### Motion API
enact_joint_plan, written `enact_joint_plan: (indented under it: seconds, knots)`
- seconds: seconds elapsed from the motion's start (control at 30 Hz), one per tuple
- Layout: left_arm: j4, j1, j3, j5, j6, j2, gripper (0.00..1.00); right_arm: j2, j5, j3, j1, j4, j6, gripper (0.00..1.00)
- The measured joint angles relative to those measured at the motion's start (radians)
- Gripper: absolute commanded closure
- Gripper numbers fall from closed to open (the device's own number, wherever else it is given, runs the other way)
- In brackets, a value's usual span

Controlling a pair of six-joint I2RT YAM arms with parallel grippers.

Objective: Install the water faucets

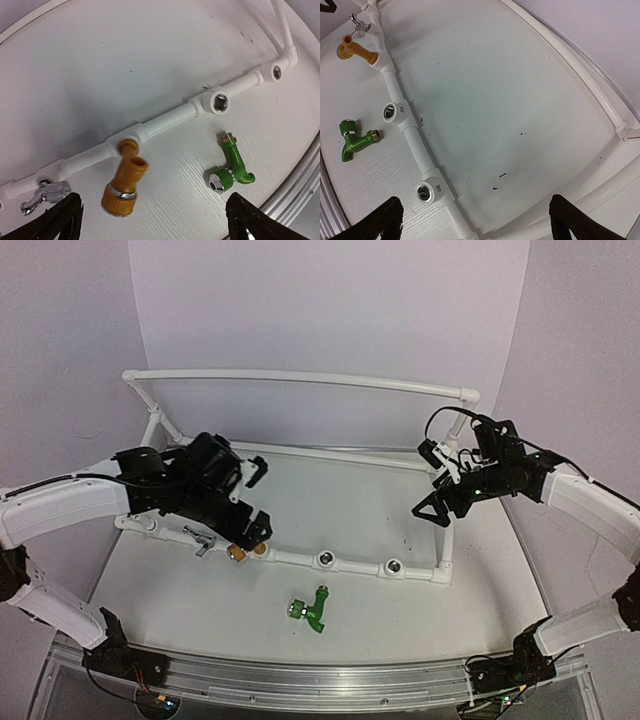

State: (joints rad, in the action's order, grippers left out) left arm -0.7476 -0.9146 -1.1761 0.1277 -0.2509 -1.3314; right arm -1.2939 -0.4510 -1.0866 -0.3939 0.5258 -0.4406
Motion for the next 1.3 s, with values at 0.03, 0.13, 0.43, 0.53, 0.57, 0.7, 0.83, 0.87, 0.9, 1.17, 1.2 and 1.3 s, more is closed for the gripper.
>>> enact_joint_plan:
  seconds: [0.03, 0.13, 0.43, 0.53, 0.57, 0.7, 0.83, 0.87, 0.9, 1.17, 1.2, 1.3]
  knots:
    - [-0.012, -0.039, -0.023, 0.013, 0.015, -0.040, 0.00, 0.003, 0.000, 0.000, 0.000, 0.003, -0.001, 0.02]
    - [-0.039, -0.144, -0.062, 0.041, 0.066, -0.168, 0.00, 0.032, -0.001, 0.005, 0.000, 0.013, -0.003, 0.02]
    - [-0.036, -0.236, -0.037, -0.052, 0.285, -0.260, 0.00, 0.160, -0.013, 0.023, 0.000, 0.038, -0.019, 0.02]
    - [-0.002, -0.240, -0.013, -0.101, 0.361, -0.248, 0.03, 0.149, -0.013, 0.023, 0.000, 0.065, -0.026, 0.02]
    - [0.007, -0.244, -0.007, -0.107, 0.383, -0.248, 0.05, 0.146, -0.013, 0.023, 0.000, 0.075, -0.027, 0.02]
    - [0.022, -0.274, 0.004, -0.101, 0.463, -0.263, 0.11, 0.148, -0.014, 0.023, 0.000, 0.108, -0.030, 0.02]
    - [0.028, -0.302, 0.007, -0.098, 0.523, -0.299, 0.12, 0.174, -0.010, 0.023, 0.000, 0.133, -0.029, 0.02]
    - [0.033, -0.305, 0.009, -0.098, 0.536, -0.303, 0.12, 0.186, -0.009, 0.023, 0.000, 0.138, -0.029, 0.02]
    - [0.045, -0.308, 0.013, -0.098, 0.549, -0.306, 0.13, 0.200, -0.008, 0.023, 0.000, 0.145, -0.030, 0.02]
    - [0.138, -0.309, 0.065, -0.094, 0.650, -0.315, 0.16, 0.285, 0.017, 0.042, 0.000, 0.184, -0.043, 0.02]
    - [0.148, -0.309, 0.067, -0.094, 0.661, -0.326, 0.16, 0.286, 0.018, 0.042, 0.000, 0.187, -0.046, 0.02]
    - [0.169, -0.309, 0.068, -0.095, 0.685, -0.369, 0.17, 0.287, 0.022, 0.045, -0.001, 0.195, -0.053, 0.02]
